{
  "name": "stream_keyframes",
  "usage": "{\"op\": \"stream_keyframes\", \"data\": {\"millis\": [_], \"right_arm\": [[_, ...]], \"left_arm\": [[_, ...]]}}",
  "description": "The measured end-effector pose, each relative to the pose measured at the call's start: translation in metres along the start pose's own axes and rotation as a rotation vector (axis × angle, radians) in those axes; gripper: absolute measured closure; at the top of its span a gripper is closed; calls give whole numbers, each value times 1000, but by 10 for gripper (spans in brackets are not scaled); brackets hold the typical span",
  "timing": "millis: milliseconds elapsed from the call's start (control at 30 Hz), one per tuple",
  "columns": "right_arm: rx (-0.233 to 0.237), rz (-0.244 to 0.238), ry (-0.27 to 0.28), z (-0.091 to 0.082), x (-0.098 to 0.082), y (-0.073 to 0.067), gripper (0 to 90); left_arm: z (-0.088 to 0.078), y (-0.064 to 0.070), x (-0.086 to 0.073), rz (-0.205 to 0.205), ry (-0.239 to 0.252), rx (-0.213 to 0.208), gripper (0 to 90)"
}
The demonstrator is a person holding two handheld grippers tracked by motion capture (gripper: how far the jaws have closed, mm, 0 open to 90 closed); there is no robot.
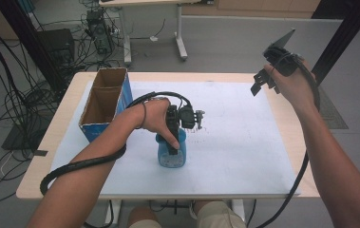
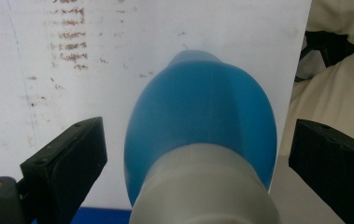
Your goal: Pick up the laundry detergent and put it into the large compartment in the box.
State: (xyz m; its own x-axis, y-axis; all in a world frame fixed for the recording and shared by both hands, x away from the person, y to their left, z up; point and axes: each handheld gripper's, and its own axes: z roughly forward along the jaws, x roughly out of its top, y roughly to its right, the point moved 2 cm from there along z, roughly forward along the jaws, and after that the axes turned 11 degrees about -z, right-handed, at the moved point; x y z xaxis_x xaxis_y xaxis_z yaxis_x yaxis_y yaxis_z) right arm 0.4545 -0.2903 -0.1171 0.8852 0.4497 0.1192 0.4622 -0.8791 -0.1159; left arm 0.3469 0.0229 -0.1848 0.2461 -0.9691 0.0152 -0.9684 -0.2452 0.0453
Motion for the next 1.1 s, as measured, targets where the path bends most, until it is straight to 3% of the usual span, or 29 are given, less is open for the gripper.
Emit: {"op": "stream_keyframes", "data": {"millis": [1100], "right_arm": [[3,6,-4,0,1,0,96]], "left_arm": [[-1,1,-1,5,15,5,50]]}}
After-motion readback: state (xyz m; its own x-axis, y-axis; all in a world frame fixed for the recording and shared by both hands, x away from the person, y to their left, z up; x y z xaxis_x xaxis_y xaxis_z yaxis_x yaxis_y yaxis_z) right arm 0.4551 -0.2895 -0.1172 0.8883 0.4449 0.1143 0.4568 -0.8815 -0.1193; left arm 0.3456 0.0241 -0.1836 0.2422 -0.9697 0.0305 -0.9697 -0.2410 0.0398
